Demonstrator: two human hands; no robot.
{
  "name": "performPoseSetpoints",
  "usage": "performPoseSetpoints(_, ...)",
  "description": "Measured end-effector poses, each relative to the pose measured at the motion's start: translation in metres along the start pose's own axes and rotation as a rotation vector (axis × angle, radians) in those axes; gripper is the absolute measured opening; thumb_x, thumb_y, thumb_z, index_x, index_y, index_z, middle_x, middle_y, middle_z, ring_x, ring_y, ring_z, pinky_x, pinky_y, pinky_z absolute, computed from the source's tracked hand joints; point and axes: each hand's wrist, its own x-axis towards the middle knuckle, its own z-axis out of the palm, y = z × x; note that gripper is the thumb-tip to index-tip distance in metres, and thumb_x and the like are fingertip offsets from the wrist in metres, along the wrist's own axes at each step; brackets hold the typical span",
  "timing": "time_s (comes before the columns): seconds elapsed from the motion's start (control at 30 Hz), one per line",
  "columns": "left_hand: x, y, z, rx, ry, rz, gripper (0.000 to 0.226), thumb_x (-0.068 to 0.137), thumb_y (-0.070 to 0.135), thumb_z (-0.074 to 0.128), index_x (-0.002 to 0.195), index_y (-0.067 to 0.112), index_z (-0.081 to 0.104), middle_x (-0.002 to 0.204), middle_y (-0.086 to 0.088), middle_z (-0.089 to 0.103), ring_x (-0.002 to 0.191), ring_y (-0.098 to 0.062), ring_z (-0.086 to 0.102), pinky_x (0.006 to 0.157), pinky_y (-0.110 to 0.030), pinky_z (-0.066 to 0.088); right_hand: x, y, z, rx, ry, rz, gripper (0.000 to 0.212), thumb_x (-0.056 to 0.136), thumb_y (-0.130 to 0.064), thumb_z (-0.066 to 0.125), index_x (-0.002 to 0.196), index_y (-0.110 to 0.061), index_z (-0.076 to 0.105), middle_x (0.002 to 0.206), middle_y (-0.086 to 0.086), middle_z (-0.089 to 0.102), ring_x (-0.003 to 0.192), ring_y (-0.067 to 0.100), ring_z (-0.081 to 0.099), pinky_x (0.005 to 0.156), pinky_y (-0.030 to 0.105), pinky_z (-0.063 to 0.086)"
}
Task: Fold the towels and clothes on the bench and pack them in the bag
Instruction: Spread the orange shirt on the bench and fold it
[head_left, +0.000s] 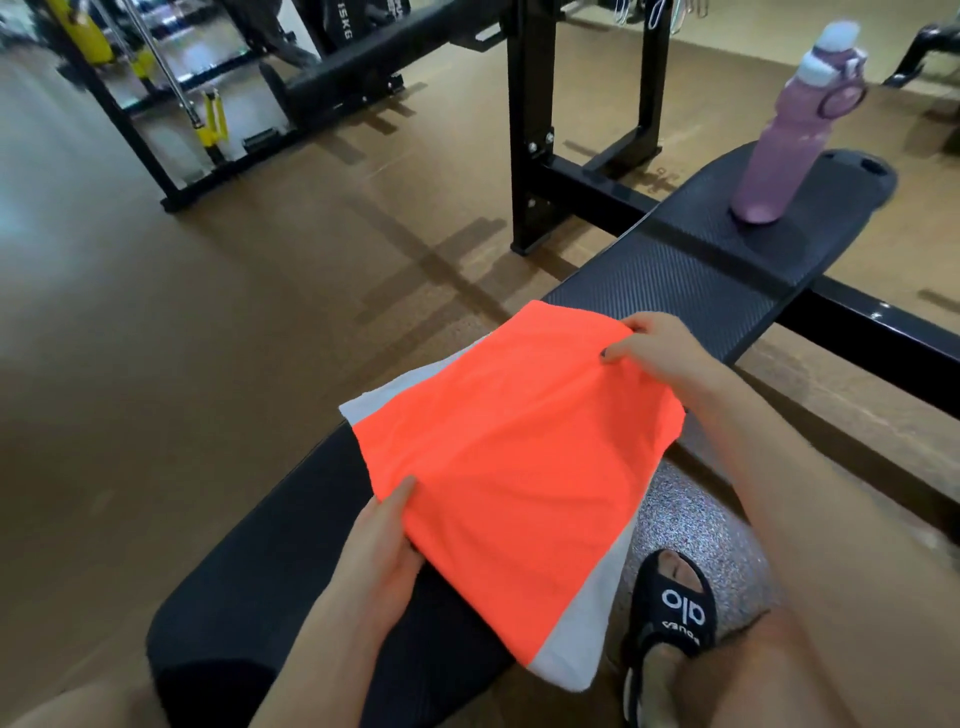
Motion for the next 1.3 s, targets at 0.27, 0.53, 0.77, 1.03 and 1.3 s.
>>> performPoseSetpoints(0.27, 0.002, 0.094, -0.013, 0.103, 0.054, 0.223, 0.031, 0.102, 0.021, 0.055, 0.125, 0.003, 0.065, 0.110, -0.011, 0.075, 0.082, -0.011, 0.072, 0.076, -0.031, 0.054, -0.006, -0.088, -0.021, 0.104, -0.090, -0.013, 0.045, 0.077, 0.002, 0.072, 0.116, 0.017, 0.055, 0.085, 0.008, 0.042, 0.060, 0.016, 0.037, 0.053, 0.026, 0.025)
performPoseSetpoints(0.53, -0.043, 0.152, -0.031, 0.143, 0.010, 0.586, 0.020, 0.106, 0.023, 0.050, 0.118, 0.018, 0.065, 0.113, 0.004, 0.075, 0.104, -0.006, 0.071, 0.085, -0.025, 0.056, -0.012, -0.157, -0.024, 0.210, 0.010, -0.199, 0.084, 0.050, -0.019, 0.082, 0.130, -0.007, 0.060, 0.116, 0.014, 0.063, 0.104, 0.029, 0.063, 0.068, 0.032, 0.055)
performPoseSetpoints(0.77, -0.027, 0.011, -0.078, 0.395, 0.003, 0.306, 0.017, 0.099, 0.019, 0.062, 0.091, 0.016, 0.077, 0.093, 0.006, 0.078, 0.097, -0.015, 0.068, 0.098, -0.035, 0.050, -0.063, -0.024, 0.005, -0.134, -0.024, -0.006, 0.089, 0.050, -0.020, 0.076, 0.135, -0.007, 0.053, 0.124, 0.011, 0.060, 0.106, 0.020, 0.055, 0.090, 0.031, 0.044)
performPoseSetpoints(1.03, -0.030, -0.033, -0.091, 0.495, 0.090, 0.090, 0.031, 0.090, 0.044, 0.071, 0.106, 0.018, 0.064, 0.103, -0.001, 0.072, 0.097, -0.020, 0.070, 0.094, -0.042, 0.056, -0.086, 0.037, 0.036, -0.183, 0.095, 0.085, 0.085, 0.076, -0.056, 0.076, 0.142, -0.012, 0.044, 0.137, 0.009, 0.055, 0.123, 0.027, 0.054, 0.106, 0.043, 0.041)
performPoseSetpoints(1.3, -0.027, -0.030, -0.084, 0.601, 0.056, 0.149, 0.018, 0.095, 0.023, 0.062, 0.106, 0.009, 0.063, 0.102, -0.016, 0.073, 0.096, -0.035, 0.070, 0.093, -0.053, 0.056, -0.097, 0.030, 0.048, -0.375, 0.177, 0.007, 0.034, 0.082, -0.037, 0.067, 0.070, -0.012, 0.047, 0.071, 0.005, 0.054, 0.079, 0.035, 0.056, 0.059, 0.036, 0.034)
